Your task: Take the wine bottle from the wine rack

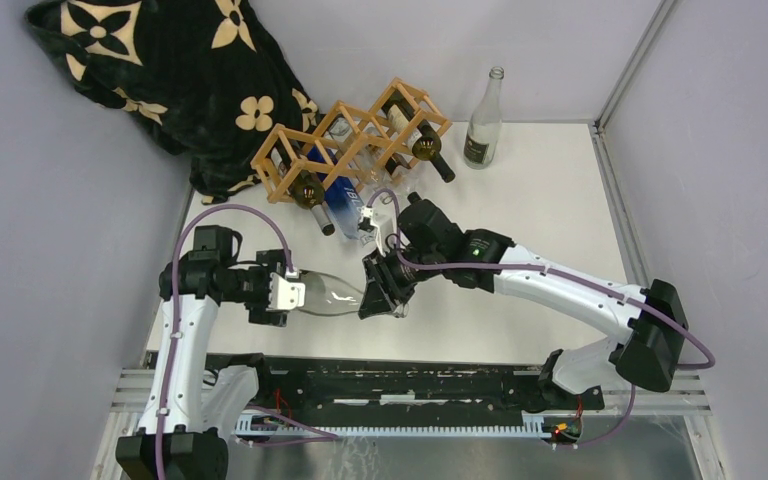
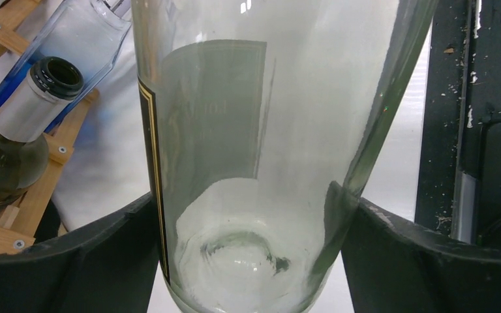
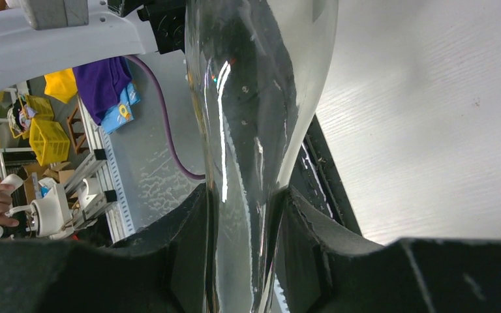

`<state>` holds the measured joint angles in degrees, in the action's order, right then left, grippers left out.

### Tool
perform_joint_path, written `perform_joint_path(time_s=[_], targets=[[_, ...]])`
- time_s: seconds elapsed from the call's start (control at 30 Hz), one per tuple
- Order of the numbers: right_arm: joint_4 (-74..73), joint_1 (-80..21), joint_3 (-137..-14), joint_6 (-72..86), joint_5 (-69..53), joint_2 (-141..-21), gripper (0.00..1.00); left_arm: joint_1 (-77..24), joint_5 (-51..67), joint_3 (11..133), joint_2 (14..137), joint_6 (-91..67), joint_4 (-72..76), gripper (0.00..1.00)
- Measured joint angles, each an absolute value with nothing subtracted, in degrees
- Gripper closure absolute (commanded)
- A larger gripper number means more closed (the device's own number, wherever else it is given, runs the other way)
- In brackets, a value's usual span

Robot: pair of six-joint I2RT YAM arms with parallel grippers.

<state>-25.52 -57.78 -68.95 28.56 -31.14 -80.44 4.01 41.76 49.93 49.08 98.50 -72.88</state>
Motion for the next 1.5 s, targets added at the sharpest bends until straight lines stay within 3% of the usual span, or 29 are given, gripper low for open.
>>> perform_joint_path(time_s=[0.1,0.17,0.2,0.23,0.27,0.3,0.33,0.6,0.67,0.73,0.8,0.83,0.87,0.9,1.03,1.13,1.33,1.5], targets=[[-25.6,-57.8,-69.5,28.1,-30.9,-81.1,1.00,4.0,41.0,50.0,49.1,99.1,-72.3,0.34],[-25.5,-57.8,-69.5,27.9,-30.8,-81.3,1.00,4.0,40.9,50.0,49.1,99.1,-72.1,0.62],[-25.4,-57.8,-69.5,27.9,-30.8,-81.3,1.00,4.0,40.9,50.0,49.1,99.1,-71.9,0.71],[-25.4,-57.7,-69.5,27.8,-30.7,-81.3,1.00,4.0,40.9,50.0,49.0,99.1,-71.7,0.71],[-25.3,-57.7,-69.5,27.7,-30.7,-81.3,1.00,4.0,40.9,50.0,48.9,99.1,-71.5,0.59],[-25.1,-57.7,-69.5,27.6,-30.7,-81.3,1.00,4.0,40.9,50.0,48.7,99.1,-71.2,0.22],[-25.0,-57.6,-69.6,27.5,-30.7,-81.3,1.00,4.0,40.8,49.9,48.5,99.1,-71.0,0.03],[-23.7,-57.8,-70.3,27.6,-32.0,-81.9,1.00,3.7,40.9,49.3,48.6,99.0,-70.3,0.00],[-23.6,-57.8,-70.3,27.7,-32.1,-82.3,1.00,3.6,41.1,49.3,49.1,99.0,-70.3,0.08],[-23.5,-57.7,-70.3,27.7,-32.0,-82.5,1.00,3.5,41.0,49.3,49.8,99.2,-70.4,0.23],[-23.6,-57.6,-70.3,27.7,-32.0,-82.5,0.91,3.2,40.4,49.6,50.6,99.9,-70.5,0.51],[-23.6,-57.6,-70.3,27.8,-31.8,-82.5,0.78,3.0,40.1,49.8,50.9,100.1,-70.5,0.74],[-23.6,-57.5,-70.4,27.7,-31.7,-82.5,0.67,3.0,40.0,50.0,51.0,100.2,-70.3,0.90],[-23.6,-57.5,-70.5,27.6,-31.6,-82.5,0.54,2.9,40.1,50.0,50.9,100.2,-70.0,0.97],[-23.5,-57.5,-72.1,25.4,-31.5,-82.5,0.25,2.9,40.3,49.4,48.1,97.4,-66.6,0.98],[-21.4,-57.5,-74.3,23.9,-31.0,-81.3,0.14,2.9,40.9,48.9,46.0,93.7,-63.7,0.98],[-12.5,-56.3,-74.4,22.4,-29.2,-76.1,0.04,2.2,47.1,48.9,45.5,82.4,-57.8,0.98],[-5.5,-54.8,-73.8,22.9,-26.4,-73.2,0.02,1.8,52.2,49.5,45.7,75.0,-54.5,0.98]])
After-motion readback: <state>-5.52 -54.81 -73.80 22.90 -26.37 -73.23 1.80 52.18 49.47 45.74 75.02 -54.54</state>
